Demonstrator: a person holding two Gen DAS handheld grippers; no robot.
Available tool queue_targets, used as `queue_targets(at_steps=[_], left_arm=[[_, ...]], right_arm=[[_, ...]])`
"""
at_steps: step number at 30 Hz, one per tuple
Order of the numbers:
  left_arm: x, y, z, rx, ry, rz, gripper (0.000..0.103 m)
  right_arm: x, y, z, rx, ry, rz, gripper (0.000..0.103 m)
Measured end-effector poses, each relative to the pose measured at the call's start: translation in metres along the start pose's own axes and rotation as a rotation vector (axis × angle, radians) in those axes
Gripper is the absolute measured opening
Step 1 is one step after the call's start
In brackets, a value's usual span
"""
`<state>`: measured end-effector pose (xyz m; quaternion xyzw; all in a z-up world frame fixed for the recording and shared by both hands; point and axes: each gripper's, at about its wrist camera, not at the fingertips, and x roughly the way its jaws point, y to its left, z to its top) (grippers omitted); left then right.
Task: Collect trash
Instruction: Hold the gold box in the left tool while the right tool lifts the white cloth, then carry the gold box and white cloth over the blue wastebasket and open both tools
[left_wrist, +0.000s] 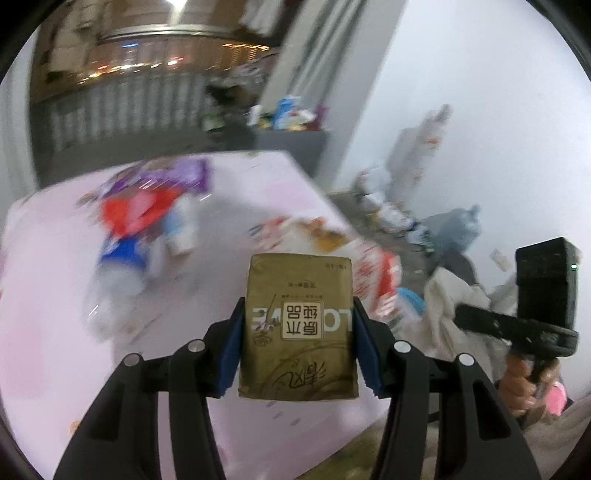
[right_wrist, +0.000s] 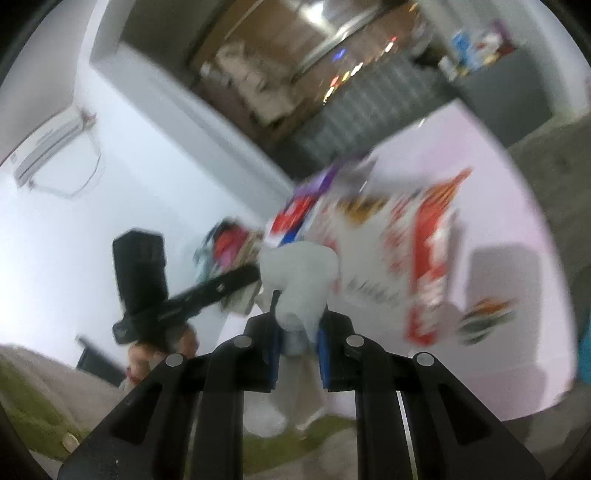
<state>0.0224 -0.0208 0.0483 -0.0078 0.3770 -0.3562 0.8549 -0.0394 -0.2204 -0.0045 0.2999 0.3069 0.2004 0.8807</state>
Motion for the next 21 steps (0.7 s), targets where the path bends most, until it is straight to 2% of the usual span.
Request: queue_targets(at_steps=[4, 9, 12, 15, 21], left_arm=[[0.023, -0.039, 0.034, 0.04, -0.004, -0.133, 0.052], [0.069, -0.099, 0.079, 0.063, 0.051, -0.318, 0.052], [0.108, -0.144, 0.098, 0.113, 0.091, -0.359, 0.052], [0.154, -0.187, 0.104, 0.16, 0.166, -0.395, 0.052], [0.254, -0.253, 0.093, 0.219, 0.345, -0.374, 0.052]], right_arm=[[-0.058, -0.025, 0.019, 0.058, -0.187, -0.137, 0.015], [-0.119, -0.07, 0.031, 0.203, -0.376, -0.323, 0.015], [-0.142, -0.099, 0.03, 0.292, -0.452, -0.451, 0.016], [-0.15, -0.133, 0.027, 0.407, -0.496, -0.534, 0.016], [-0.149, -0.193, 0.013, 0.562, -0.503, -0.65, 0.017]])
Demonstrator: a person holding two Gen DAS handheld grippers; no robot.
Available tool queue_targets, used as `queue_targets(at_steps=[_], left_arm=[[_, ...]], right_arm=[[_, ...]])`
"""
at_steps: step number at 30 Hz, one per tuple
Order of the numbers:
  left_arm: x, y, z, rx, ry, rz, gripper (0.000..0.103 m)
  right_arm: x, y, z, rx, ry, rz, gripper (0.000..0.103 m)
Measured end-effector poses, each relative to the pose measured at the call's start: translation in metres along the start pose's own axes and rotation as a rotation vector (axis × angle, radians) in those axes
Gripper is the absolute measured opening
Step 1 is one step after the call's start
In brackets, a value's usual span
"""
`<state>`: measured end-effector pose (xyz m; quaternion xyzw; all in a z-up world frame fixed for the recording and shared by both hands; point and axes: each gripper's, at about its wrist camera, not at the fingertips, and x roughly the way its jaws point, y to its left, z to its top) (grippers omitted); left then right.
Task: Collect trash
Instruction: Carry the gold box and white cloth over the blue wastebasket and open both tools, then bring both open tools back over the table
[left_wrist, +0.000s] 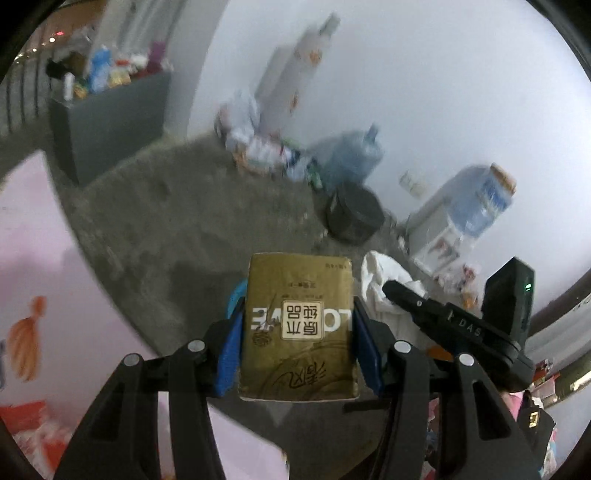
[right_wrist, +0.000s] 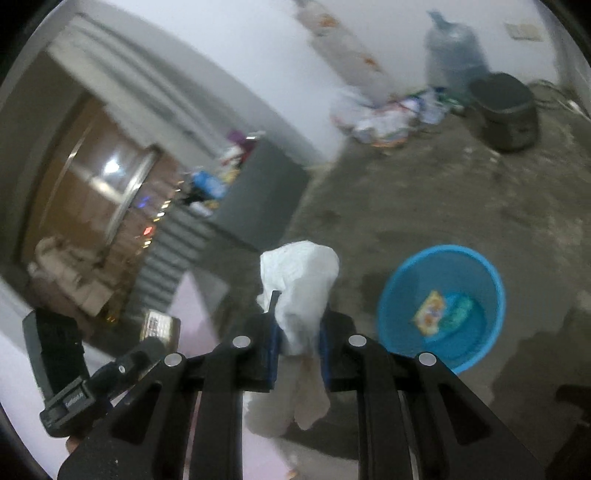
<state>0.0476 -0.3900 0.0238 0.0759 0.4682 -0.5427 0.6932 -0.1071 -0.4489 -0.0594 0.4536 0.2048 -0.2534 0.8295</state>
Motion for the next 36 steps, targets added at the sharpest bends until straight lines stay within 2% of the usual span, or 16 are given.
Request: queue_targets(at_steps=[6, 7, 9, 11, 13, 16, 21, 25, 29, 33, 36], left_arm=[[0.088, -0.004, 0.013, -0.029, 0.112, 0.003, 0.052], [0.098, -0.002, 0.013, -0.041, 0.124, 0.0, 0.052], [0.123, -0.003, 0.014, -0.062, 0.156, -0.003, 0.052], [0.14, -0.001, 0.015, -0.072, 0.179, -0.002, 0.053], [0.153, -0.001, 0.014, -0.085, 0.19, 0.013, 0.058], [0.158, -0.002, 0.013, -0.076, 0.176, 0.007, 0.063], [0.136, -0.005, 0.012, -0.052, 0.103, 0.005, 0.069], [0.11, -0.009, 0.018, -0.045, 0.038, 0.0, 0.071], [0.066, -0.018, 0.017, -0.027, -0.047, -0.027, 0.075], [0.009, -0.023, 0.008, 0.002, -0.138, -0.038, 0.077], [-0.039, -0.019, -0.006, 0.011, -0.208, -0.052, 0.079]], right_arm=[[0.039, -0.056, 0.019, 0.127, 0.038, -0.09, 0.021], [0.036, -0.062, 0.023, 0.137, 0.04, -0.099, 0.022], [0.044, -0.074, 0.026, 0.165, 0.039, -0.139, 0.034], [0.052, -0.088, 0.03, 0.191, 0.035, -0.168, 0.057], [0.06, -0.102, 0.031, 0.219, 0.038, -0.217, 0.065], [0.064, -0.115, 0.028, 0.251, 0.047, -0.273, 0.065], [0.048, -0.11, 0.021, 0.247, 0.013, -0.279, 0.066], [0.035, -0.086, 0.019, 0.162, -0.03, -0.304, 0.07], [0.019, -0.049, 0.016, 0.039, -0.094, -0.321, 0.077], [0.0, -0.001, 0.008, -0.099, -0.147, -0.273, 0.082], [-0.014, 0.031, 0.0, -0.176, -0.148, -0.176, 0.083]])
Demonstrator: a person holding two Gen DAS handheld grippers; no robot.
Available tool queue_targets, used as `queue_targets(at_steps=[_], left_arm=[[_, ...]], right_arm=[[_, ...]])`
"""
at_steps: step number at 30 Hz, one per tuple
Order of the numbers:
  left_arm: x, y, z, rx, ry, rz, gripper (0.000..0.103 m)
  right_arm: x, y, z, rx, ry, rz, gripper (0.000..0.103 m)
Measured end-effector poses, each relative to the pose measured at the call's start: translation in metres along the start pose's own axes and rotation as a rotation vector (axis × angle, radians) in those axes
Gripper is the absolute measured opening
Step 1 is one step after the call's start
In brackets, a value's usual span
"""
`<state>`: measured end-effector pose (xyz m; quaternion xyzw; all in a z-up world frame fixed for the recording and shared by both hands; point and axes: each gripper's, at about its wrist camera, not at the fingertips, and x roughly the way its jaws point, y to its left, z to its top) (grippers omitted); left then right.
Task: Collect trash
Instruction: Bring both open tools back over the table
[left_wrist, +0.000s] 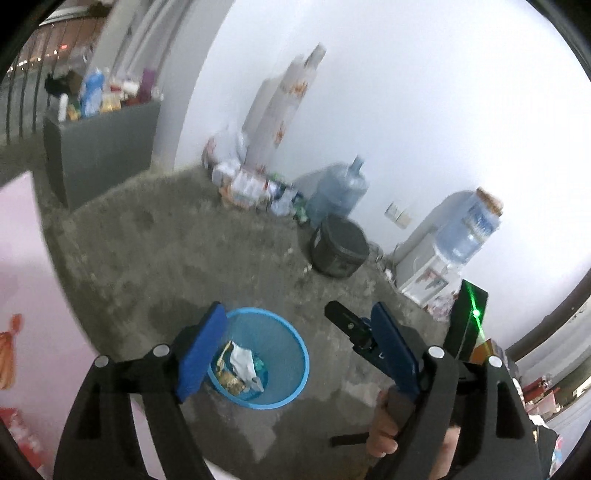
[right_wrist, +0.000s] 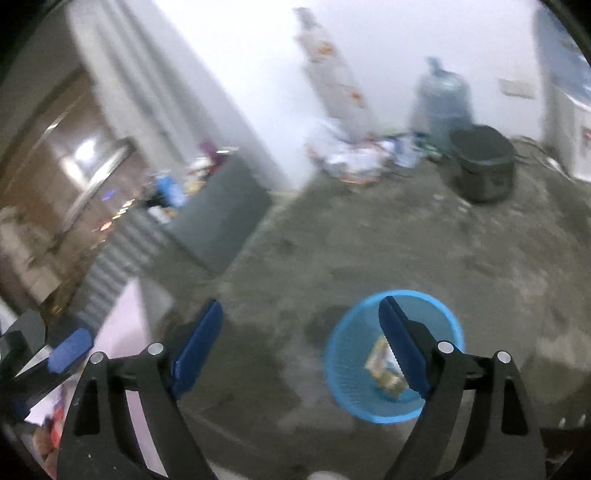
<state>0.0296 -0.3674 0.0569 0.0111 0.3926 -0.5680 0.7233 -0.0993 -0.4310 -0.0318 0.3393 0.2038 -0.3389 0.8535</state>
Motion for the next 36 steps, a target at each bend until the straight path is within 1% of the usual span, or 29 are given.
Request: queue_targets(at_steps=[3, 7, 10, 11, 13, 14, 19, 21, 23, 27, 29, 31, 34, 36], left_arm=[[-0.048, 0.009, -0.011, -0.013, -0.072, 0.02, 0.081], [-0.117, 0.035, -0.035, -0.03, -0.166, 0.096, 0.081], [-0.166, 0.055, -0.055, -0.022, -0.227, 0.188, 0.081], [-0.183, 0.062, -0.064, -0.016, -0.247, 0.233, 0.081], [-0.208, 0.075, -0.079, -0.012, -0.266, 0.305, 0.081], [-0.223, 0.083, -0.088, -0.017, -0.272, 0.348, 0.081], [-0.276, 0.119, -0.129, -0.093, -0.312, 0.481, 0.081], [-0.288, 0.13, -0.143, -0.112, -0.321, 0.527, 0.081], [-0.3, 0.142, -0.155, -0.138, -0.331, 0.564, 0.081], [-0.316, 0.156, -0.172, -0.19, -0.363, 0.583, 0.081], [-0.32, 0.16, -0.175, -0.185, -0.368, 0.6, 0.081], [-0.32, 0.162, -0.178, -0.169, -0.368, 0.637, 0.081], [-0.318, 0.168, -0.181, -0.139, -0.369, 0.675, 0.081], [-0.315, 0.173, -0.181, -0.123, -0.365, 0.692, 0.081]], right_arm=[[-0.016, 0.024, -0.004, -0.044, 0.018, 0.139, 0.083], [-0.022, 0.05, -0.01, -0.075, 0.076, 0.29, 0.083], [-0.023, 0.07, -0.016, -0.084, 0.141, 0.401, 0.083], [-0.023, 0.076, -0.017, -0.083, 0.162, 0.433, 0.083], [-0.021, 0.085, -0.022, -0.073, 0.209, 0.503, 0.083], [-0.02, 0.091, -0.025, -0.069, 0.239, 0.54, 0.083], [-0.012, 0.122, -0.044, -0.049, 0.379, 0.672, 0.083], [-0.007, 0.135, -0.048, -0.042, 0.423, 0.703, 0.083], [-0.006, 0.147, -0.052, -0.047, 0.448, 0.72, 0.083], [-0.005, 0.164, -0.067, -0.03, 0.531, 0.736, 0.083], [0.0, 0.167, -0.075, -0.012, 0.578, 0.739, 0.083], [0.006, 0.166, -0.082, 0.005, 0.624, 0.73, 0.083], [0.015, 0.168, -0.09, 0.016, 0.672, 0.7, 0.082], [0.02, 0.171, -0.094, 0.028, 0.701, 0.701, 0.081]])
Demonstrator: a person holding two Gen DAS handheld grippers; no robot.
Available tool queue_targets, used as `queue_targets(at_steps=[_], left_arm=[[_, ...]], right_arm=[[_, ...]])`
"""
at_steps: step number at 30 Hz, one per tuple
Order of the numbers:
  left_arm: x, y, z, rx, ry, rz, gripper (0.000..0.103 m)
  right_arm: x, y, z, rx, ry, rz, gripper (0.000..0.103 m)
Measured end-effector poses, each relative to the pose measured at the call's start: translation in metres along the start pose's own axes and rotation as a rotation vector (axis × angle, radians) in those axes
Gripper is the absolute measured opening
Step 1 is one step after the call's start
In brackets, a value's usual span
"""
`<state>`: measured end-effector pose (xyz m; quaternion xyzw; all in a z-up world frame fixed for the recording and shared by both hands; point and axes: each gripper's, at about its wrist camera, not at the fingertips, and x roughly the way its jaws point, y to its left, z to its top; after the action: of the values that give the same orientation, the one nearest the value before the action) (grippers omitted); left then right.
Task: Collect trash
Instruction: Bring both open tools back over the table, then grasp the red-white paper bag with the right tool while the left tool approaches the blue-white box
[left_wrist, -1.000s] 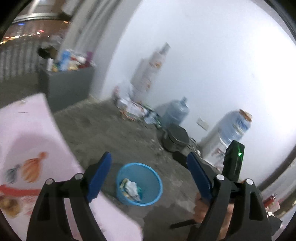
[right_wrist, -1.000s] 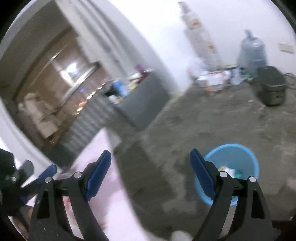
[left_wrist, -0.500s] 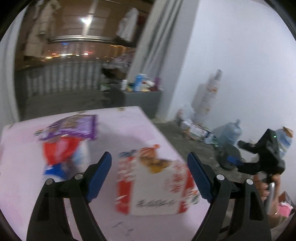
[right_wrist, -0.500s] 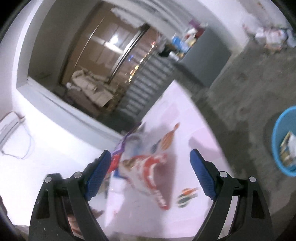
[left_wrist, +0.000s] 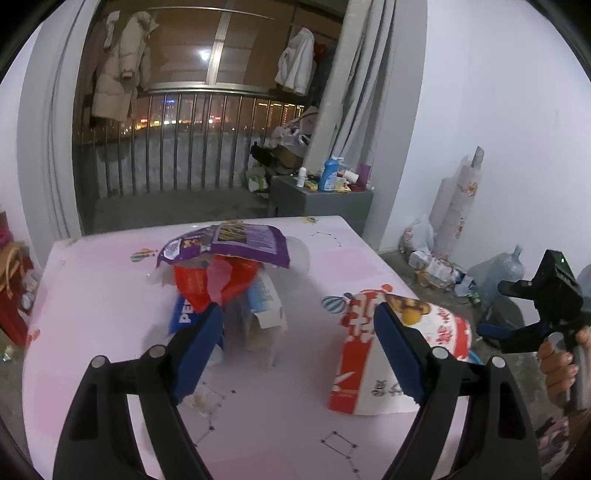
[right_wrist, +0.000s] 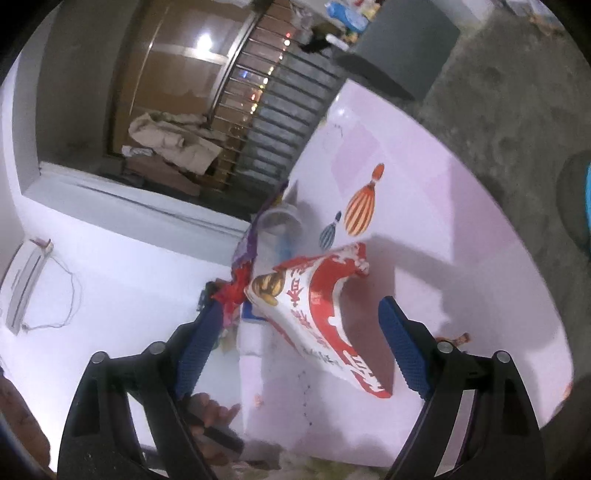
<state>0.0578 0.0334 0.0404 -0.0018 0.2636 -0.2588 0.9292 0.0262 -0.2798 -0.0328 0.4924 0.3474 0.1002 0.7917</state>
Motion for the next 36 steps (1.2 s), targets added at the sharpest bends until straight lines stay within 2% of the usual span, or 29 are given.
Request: queue_targets(at_steps=[7, 13, 24, 31, 36], left_arm=[[0.029, -0.009, -0.009, 0.099, 0.049, 0.079, 0.081], [0.052, -0.016, -0.019, 0.157, 0.089, 0.093, 0.072], [0.084, -0.008, -0.026, 0.116, 0.166, 0.081, 0.055], [0.094, -0.003, -0.028, 0.1, 0.197, 0.071, 0.042], [0.096, -0.001, -0.03, 0.096, 0.208, 0.069, 0.031]], right_arm=[[0.01, 0.0, -0.002, 0.037, 0.053, 0.03, 0.073], [0.011, -0.006, -0.002, 0.073, 0.079, 0.057, 0.065], [0.01, -0.015, -0.003, 0.147, 0.103, 0.138, 0.042], [0.009, -0.019, -0.005, 0.177, 0.112, 0.169, 0.018], [0.006, -0.02, -0.005, 0.183, 0.11, 0.185, 0.007]])
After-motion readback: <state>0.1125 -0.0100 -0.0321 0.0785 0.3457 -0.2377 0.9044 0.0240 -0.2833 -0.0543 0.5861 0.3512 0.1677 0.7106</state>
